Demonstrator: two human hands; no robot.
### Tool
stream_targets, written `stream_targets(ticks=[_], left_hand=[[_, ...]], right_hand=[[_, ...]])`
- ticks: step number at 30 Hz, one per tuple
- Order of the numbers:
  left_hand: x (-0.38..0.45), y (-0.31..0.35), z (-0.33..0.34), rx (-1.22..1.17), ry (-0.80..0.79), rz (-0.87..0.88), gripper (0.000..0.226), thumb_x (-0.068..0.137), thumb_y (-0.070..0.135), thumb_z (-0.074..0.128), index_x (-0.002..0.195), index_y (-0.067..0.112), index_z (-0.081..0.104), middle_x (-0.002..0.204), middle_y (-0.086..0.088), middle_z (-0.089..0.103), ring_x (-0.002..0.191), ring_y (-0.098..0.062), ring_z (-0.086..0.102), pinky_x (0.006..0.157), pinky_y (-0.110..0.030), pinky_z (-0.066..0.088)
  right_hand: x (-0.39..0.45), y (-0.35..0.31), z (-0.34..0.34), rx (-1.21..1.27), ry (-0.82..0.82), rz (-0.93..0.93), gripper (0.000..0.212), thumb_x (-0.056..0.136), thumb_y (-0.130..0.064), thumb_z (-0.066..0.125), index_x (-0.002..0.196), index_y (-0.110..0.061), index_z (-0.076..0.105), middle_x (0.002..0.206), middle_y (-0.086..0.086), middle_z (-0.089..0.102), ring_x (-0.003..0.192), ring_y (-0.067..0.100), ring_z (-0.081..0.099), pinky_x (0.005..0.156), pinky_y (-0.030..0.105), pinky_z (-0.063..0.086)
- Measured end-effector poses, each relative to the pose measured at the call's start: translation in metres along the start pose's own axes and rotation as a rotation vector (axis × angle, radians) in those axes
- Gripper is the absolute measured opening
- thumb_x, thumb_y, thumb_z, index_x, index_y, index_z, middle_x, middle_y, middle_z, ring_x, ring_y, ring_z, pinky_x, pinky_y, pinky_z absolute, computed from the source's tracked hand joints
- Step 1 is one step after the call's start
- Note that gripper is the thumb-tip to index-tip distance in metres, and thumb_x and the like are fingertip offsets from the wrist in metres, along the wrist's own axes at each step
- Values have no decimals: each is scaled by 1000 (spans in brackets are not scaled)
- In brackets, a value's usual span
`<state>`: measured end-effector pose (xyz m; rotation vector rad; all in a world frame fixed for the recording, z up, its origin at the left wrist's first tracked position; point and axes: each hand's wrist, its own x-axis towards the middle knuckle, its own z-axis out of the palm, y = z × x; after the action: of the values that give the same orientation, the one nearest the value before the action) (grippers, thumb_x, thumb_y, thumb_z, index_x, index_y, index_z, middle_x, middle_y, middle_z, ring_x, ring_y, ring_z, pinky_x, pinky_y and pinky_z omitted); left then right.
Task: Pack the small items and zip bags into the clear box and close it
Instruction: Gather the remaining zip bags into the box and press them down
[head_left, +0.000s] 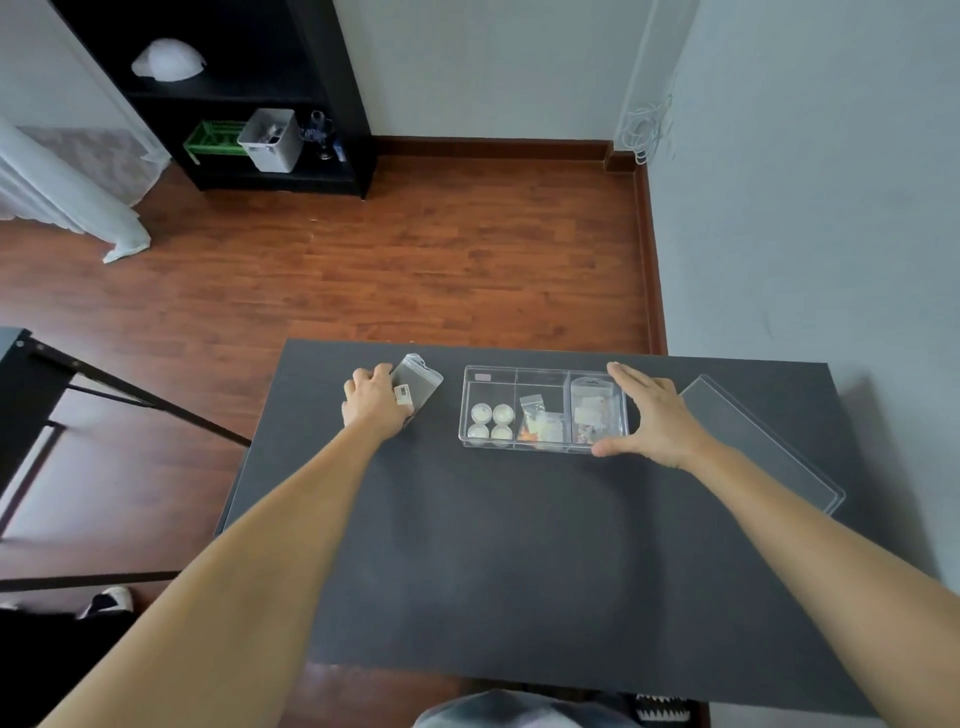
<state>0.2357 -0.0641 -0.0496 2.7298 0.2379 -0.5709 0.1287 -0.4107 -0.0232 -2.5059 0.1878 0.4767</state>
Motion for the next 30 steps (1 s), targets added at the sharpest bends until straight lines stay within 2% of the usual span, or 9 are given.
stream_targets(ticks=[3,6,12,15,20,24,26,28,30], left_hand=[[3,-4,-9,-82,-26,-14,40,79,18,70,116,15,55,120,-12,54,111,-31,54,88,-43,50],[0,-9,-15,-173,19,-2,14,84,12,63,97,15,65,106,-7,68,98,-27,63,79,-39,53],[-24,8,-38,-433,259,106,9,82,12,64,81,20,67,76,7,65,74,-15,62,67,-23,44],[-41,33,-45,-528,304,207,7,81,15,70,79,21,69,73,11,65,68,-2,58,64,-13,43],[-67,86,-22,-541,81,295,9,81,12,72,79,20,73,70,10,69,62,-3,63,66,-12,48],[-78,122,6,-518,-55,286,6,83,10,70,82,15,73,70,0,71,59,-9,66,56,-11,49],[-83,137,17,-503,-96,284,4,84,9,69,85,10,73,72,-5,72,61,-12,67,56,-10,52],[-85,148,26,-475,-134,259,6,86,7,67,85,10,72,76,-10,74,68,-18,70,62,-22,56],[-86,156,33,-445,-154,241,8,86,6,65,84,11,72,74,-10,73,73,-21,70,61,-26,54]], right_hand=[[-1,0,0,11,1,-2,122,58,-52,86,154,-29,14,162,-12,16,145,25,14,119,55,17],[-1,1,1,28,2,-7,123,58,-52,86,154,-30,12,162,-14,13,144,24,15,119,54,17],[-1,4,3,57,3,-15,122,59,-52,86,153,-31,12,162,-13,12,144,24,15,120,53,15],[-3,5,4,73,5,-19,121,60,-51,85,153,-31,11,162,-14,12,144,23,15,120,52,16],[-5,4,5,67,13,-21,120,61,-50,85,153,-30,11,162,-12,16,142,22,16,119,51,14],[-7,1,6,123,35,33,121,59,-45,87,152,-32,11,152,5,32,139,28,20,115,52,19],[-8,1,7,166,54,51,125,57,-44,88,152,-34,8,147,8,37,138,29,22,114,51,22],[-9,1,8,185,63,36,128,56,-43,89,151,-37,4,149,5,39,137,28,23,113,49,24],[-11,4,8,192,59,5,125,57,-43,88,149,-41,3,150,1,39,137,28,24,113,49,25]])
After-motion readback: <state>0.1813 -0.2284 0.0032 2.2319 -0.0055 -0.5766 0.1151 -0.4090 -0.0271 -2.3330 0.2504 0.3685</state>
